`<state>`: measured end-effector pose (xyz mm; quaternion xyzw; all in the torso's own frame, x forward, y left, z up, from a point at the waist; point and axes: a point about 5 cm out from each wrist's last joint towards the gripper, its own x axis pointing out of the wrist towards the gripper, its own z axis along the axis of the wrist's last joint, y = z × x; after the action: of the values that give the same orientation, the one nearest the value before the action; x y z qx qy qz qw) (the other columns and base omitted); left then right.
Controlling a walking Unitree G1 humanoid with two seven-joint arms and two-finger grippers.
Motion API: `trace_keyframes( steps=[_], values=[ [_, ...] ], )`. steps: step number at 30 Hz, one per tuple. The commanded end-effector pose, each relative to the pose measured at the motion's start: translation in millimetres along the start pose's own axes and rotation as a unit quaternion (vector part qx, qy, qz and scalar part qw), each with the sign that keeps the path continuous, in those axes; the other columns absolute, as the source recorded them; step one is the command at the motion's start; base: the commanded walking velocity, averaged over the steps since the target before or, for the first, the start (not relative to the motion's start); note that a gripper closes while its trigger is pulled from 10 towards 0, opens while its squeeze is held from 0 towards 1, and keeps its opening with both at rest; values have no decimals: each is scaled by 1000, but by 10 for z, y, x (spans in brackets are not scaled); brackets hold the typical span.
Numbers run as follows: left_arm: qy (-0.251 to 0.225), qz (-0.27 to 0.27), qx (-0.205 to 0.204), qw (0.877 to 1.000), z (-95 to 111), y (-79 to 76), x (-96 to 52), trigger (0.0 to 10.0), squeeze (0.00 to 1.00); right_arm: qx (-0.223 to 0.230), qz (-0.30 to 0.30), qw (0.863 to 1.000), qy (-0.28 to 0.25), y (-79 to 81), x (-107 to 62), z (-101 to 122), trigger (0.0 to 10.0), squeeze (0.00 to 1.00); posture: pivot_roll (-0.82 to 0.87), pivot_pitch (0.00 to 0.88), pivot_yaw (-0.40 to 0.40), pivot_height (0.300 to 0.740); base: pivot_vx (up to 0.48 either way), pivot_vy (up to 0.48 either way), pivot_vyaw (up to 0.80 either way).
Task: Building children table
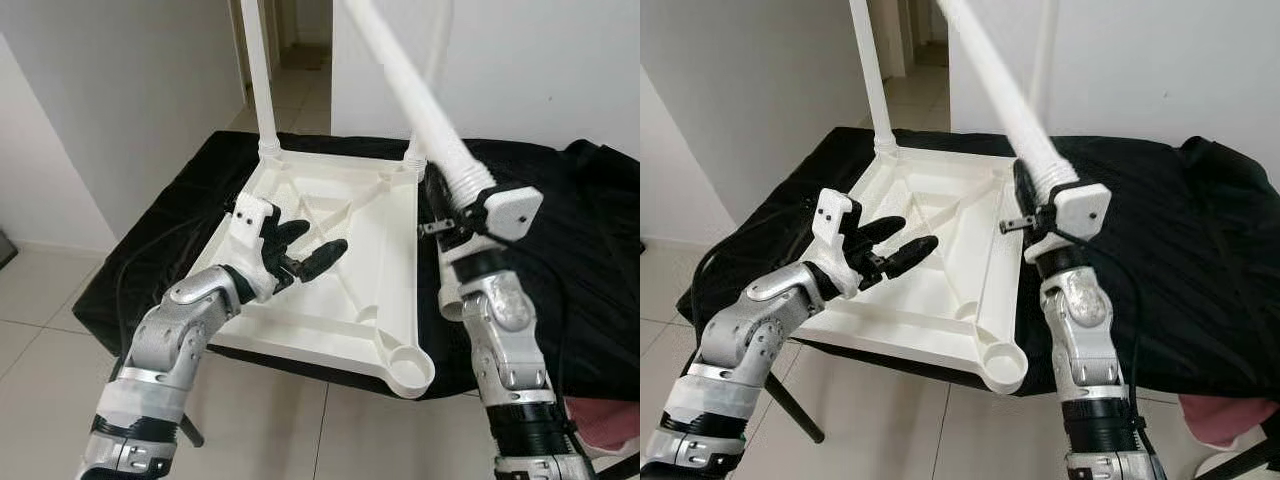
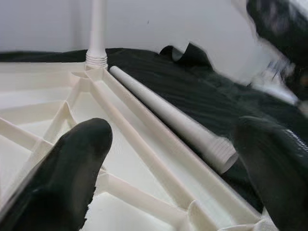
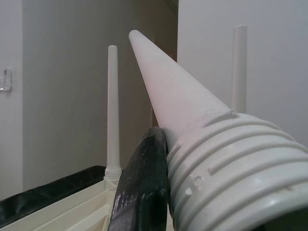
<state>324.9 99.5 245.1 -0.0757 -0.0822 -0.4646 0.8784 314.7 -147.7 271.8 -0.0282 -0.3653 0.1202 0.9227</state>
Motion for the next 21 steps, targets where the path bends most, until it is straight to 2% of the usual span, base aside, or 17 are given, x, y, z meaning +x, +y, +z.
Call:
trace_keyframes(
  steps=[1,6,9,10,11,12,17,18,21],
  values=[
    [-17,-82,-40,996,77,-53,-8,10000,1000,9,19,1000,-6,89,-33,27,10000,0,-1,98,37,740,0,0,0],
    [-29,-114,-72,990,138,-83,-6,10000,1000,23,37,999,5,152,-78,-14,10000,0,-5,97,41,740,0,0,0],
    [-52,-156,-128,978,248,-98,8,10000,1000,60,66,996,23,269,-134,-71,10000,0,-8,93,42,740,0,0,0],
    [-56,-148,-147,976,283,-63,45,10000,239,72,74,994,27,304,-150,-85,10000,0,-8,92,44,740,0,0,0],
    [-56,-148,-147,976,283,-63,45,10000,239,72,74,994,27,304,-150,-85,10000,0,-8,92,44,740,0,0,0],
    [-68,-143,-179,971,346,-28,102,10000,0,81,85,993,31,345,-176,-98,10000,0,-7,90,46,740,0,0,0],
    [-79,-147,-220,961,423,-20,173,10000,0,90,102,990,39,400,-205,-120,10000,0,-4,89,45,740,0,0,0],
    [-73,-137,-219,963,413,-6,201,10000,0,94,108,989,40,423,-210,-124,10000,0,-3,87,47,740,0,0,0],
    [-82,-114,-247,959,426,73,249,10000,0,101,118,987,41,469,-213,-124,10000,0,-5,87,50,740,0,0,0]
  ],
)
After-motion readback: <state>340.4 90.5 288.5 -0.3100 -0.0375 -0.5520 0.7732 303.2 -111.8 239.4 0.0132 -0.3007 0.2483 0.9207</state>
